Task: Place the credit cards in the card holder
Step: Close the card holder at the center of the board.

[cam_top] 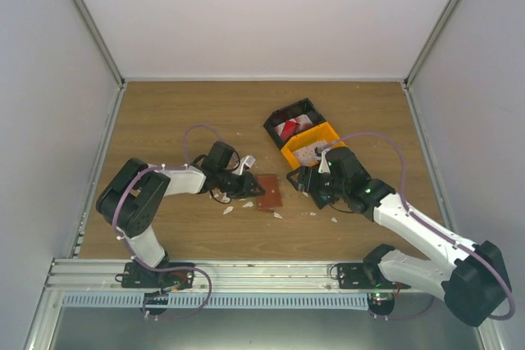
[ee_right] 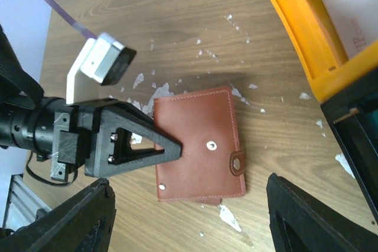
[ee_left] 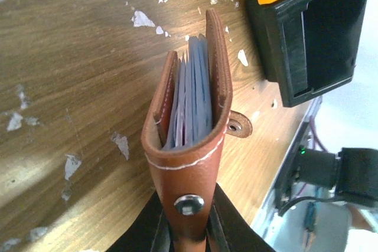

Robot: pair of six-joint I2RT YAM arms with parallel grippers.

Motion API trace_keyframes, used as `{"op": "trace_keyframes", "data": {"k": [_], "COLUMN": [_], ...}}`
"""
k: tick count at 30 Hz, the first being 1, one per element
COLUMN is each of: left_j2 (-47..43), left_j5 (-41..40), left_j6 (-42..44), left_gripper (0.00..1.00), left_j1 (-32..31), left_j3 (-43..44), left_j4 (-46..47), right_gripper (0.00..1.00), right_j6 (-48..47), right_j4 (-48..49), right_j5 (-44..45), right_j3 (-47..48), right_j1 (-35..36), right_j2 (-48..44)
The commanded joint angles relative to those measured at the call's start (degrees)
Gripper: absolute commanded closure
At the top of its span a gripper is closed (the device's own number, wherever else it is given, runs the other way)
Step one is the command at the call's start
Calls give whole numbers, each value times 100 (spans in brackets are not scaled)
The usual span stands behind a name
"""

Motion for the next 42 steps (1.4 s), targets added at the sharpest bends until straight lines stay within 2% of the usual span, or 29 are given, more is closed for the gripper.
{"op": "trace_keyframes", "data": {"k": [1, 5, 9, 14, 22, 31, 35, 42], "left_j2": [18, -3, -298, -720, -1134, -1643, -1772, -1806], "left_j5": [-309, -786, -1317, -1789, -1824, -1496, -1438, -1372], "left_j6": [648, 768, 729, 609, 278, -427, -653, -455], "left_gripper": [83, 71, 55, 49, 55, 62, 64, 64], "left_j1": [-52, -53, -52, -69, -81, -88, -88, -87], "left_j3": [234, 234, 194, 64, -506, -1342, -1639, -1639], "left_j4": [-485, -825, -1063, -1270, -903, 241, 613, 599], "right_gripper": [30, 31, 37, 37, 37, 39, 49, 72], "right_j6": [170, 56, -323, -818, -864, -350, -210, 218], "right_j4": [-218, -235, -310, -625, -1281, -2138, -2463, -3062], "right_j5": [123, 142, 33, 416, 1738, 2539, 2644, 2970], "right_j3": [-115, -116, 14, 422, 1219, 2338, 2704, 3246], "right_j1": [29, 32, 67, 434, 1302, 2011, 2116, 2195], "right_j2": [-82, -63, 153, 603, 1891, 3500, 3940, 4391]}}
